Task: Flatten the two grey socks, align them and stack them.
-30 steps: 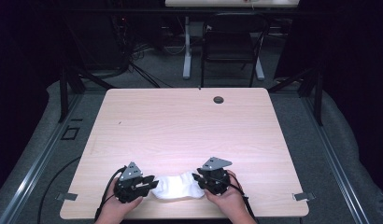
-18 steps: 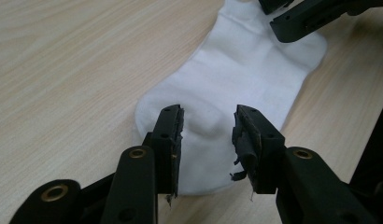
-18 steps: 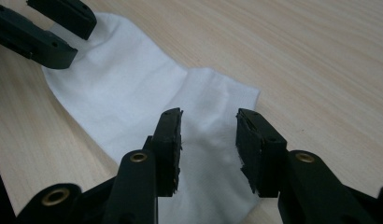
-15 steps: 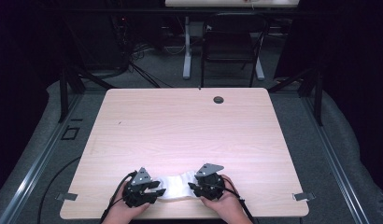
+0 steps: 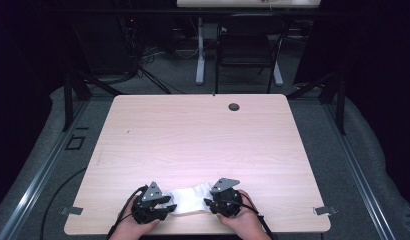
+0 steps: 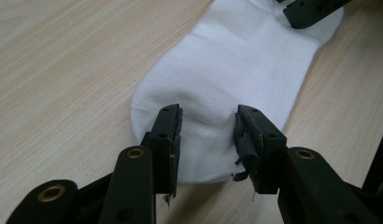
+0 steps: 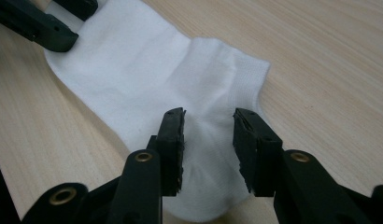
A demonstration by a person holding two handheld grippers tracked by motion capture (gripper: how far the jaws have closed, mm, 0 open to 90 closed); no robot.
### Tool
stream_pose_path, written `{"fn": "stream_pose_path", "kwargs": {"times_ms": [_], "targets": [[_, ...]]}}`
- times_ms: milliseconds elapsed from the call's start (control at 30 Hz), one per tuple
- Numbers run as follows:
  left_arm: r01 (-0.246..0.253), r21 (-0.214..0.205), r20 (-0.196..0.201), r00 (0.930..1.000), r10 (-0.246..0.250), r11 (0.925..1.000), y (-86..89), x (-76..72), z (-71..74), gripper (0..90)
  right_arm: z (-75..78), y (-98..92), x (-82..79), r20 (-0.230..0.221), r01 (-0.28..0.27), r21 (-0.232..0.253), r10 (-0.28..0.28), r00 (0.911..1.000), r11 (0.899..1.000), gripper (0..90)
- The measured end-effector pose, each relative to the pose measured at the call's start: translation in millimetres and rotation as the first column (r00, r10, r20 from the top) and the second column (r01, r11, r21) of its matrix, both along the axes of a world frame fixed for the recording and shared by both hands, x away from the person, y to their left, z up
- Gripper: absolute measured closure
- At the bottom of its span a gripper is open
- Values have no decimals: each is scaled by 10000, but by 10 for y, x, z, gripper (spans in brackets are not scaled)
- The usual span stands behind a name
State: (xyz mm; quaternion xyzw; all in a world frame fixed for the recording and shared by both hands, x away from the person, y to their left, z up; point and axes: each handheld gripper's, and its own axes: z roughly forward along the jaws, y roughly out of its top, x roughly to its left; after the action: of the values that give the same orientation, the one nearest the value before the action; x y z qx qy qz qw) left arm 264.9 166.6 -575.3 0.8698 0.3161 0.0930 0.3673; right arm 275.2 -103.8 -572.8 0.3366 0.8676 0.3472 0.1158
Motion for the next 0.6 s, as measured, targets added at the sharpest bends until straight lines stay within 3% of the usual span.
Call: {"fn": "stream_pose_path", "kwargs": {"times_ms": [200,467,600], "targets": [[-161,-50,28,9999,161,9999,-1,43,-4,614,-6,-7,7,-26,55,11,-55,10000,10000,644],[-627,-378,-56,9980,625,9973,-7,220,-17,608,-24,-6,101,16,589,292,-590,9983,9978,643],[-619,-440,20,9981,621,9971,1,270,-26,605,-32,-9,130,-3,748,421,-749,9972,9963,644]]}}
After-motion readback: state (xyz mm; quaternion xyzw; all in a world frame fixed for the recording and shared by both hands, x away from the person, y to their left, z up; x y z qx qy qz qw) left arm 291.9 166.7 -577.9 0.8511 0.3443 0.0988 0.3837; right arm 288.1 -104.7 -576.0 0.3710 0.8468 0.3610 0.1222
